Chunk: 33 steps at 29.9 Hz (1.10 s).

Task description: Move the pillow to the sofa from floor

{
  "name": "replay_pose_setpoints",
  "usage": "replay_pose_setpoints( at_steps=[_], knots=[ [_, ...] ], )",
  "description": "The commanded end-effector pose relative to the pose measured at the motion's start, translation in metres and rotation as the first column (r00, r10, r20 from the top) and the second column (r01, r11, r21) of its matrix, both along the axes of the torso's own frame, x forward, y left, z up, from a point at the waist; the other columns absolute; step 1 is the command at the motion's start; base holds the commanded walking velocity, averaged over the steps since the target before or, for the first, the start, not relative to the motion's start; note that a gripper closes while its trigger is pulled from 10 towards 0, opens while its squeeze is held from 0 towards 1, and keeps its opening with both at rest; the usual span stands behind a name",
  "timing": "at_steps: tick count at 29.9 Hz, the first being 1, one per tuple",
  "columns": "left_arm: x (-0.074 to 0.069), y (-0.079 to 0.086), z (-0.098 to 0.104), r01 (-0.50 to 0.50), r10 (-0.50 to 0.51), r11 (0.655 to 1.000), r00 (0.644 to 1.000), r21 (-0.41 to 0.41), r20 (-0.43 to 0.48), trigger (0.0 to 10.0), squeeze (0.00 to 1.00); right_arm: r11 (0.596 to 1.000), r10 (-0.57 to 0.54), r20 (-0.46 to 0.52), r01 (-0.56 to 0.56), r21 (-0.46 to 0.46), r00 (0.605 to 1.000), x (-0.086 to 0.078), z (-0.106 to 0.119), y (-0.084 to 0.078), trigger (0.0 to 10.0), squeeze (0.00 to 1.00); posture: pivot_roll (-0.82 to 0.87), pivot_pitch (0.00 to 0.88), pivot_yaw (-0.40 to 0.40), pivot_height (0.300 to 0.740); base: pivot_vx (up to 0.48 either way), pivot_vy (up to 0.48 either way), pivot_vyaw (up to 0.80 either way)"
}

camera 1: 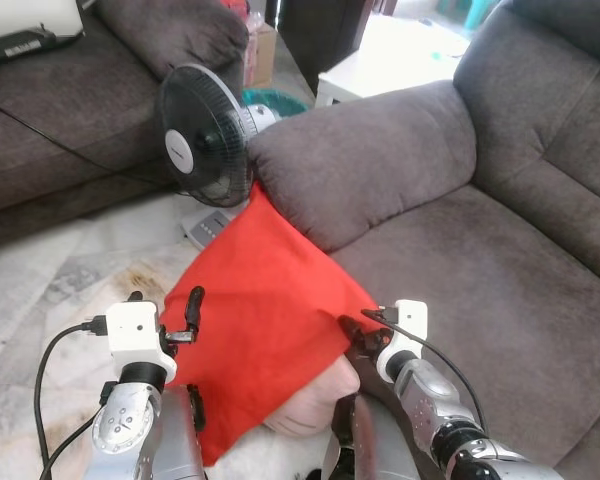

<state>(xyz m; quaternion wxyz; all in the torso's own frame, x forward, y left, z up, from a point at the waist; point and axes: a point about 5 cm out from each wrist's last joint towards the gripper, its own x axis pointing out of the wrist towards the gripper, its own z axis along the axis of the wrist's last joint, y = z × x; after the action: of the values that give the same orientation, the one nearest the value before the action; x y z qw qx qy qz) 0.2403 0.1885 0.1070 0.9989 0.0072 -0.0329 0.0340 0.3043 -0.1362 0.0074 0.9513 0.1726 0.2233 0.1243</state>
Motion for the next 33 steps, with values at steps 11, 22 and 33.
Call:
replay_pose_setpoints(
  at_steps=[11,22,33],
  knots=[
    [-0.006,-0.007,0.004,-0.015,0.014,0.999,1.0,-0.043,-0.008,10.0,0.0,0.978,-0.012,0.017,0.008,0.211,1.0,-0.002,0.001,0.004,10.0,0.0,0.27,0.231,-0.244,0.551,0.0,0.0,0.0],
    [-0.009,-0.006,0.006,-0.024,0.024,0.997,1.0,-0.07,-0.002,10.0,0.0,0.911,-0.061,0.054,0.034,0.411,0.997,0.001,0.009,0.002,10.0,0.0,0.27,0.237,-0.248,0.551,0.0,0.0,0.0],
    [-0.009,-0.009,0.01,-0.022,0.023,0.996,1.0,-0.088,0.012,10.0,0.0,0.854,-0.135,0.068,0.081,0.514,0.989,0.009,0.018,0.0,10.0,0.0,0.27,0.246,-0.248,0.551,0.0,0.0,0.0]
  ],
)
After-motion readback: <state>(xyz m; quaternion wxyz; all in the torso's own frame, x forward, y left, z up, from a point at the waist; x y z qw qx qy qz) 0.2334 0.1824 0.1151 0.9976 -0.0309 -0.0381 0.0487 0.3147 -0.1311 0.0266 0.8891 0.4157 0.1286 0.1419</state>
